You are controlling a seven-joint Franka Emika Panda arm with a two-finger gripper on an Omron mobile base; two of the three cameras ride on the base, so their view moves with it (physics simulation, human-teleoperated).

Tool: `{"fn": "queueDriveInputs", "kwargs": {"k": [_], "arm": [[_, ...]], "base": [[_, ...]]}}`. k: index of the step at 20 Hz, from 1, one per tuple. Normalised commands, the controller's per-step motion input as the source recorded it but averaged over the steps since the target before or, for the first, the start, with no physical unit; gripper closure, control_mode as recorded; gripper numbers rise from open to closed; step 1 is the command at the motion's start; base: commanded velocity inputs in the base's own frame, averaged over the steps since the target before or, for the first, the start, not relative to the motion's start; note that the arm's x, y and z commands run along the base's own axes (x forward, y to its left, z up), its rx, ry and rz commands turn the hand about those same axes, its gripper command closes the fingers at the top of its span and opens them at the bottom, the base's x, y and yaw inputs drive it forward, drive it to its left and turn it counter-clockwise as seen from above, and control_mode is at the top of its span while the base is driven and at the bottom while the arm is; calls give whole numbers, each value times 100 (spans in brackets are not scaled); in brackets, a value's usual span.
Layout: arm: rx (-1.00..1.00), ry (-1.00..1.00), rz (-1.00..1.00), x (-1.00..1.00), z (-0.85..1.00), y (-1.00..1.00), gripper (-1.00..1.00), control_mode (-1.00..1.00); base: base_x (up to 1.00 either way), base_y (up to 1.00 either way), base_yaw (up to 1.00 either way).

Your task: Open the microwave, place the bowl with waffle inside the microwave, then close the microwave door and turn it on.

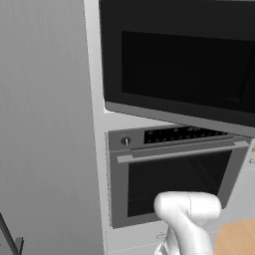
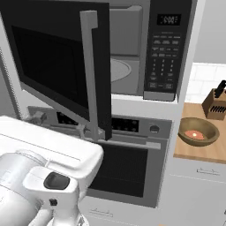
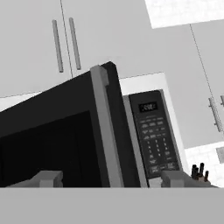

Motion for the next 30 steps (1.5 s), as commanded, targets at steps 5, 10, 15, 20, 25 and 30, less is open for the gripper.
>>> {"fn": "queueDriveInputs", "kwargs": {"k": [5,10,15,20,25,30], "arm": [[30,33,28,19,-10,-86,-100,-100],[44,48,19,21,-16,-33,-100,-100],[32,29,5,23,-77,12,-100,-100],[40,23,0,65,-75,0,-100,-100],[38,16,2,99,3,0,-100,-100],[29,21,9,100,1,0,-100,-100]], "base": [[0,0,0],[0,0,0],[0,0,0],[0,0,0],[0,0,0],[0,0,0]]}}
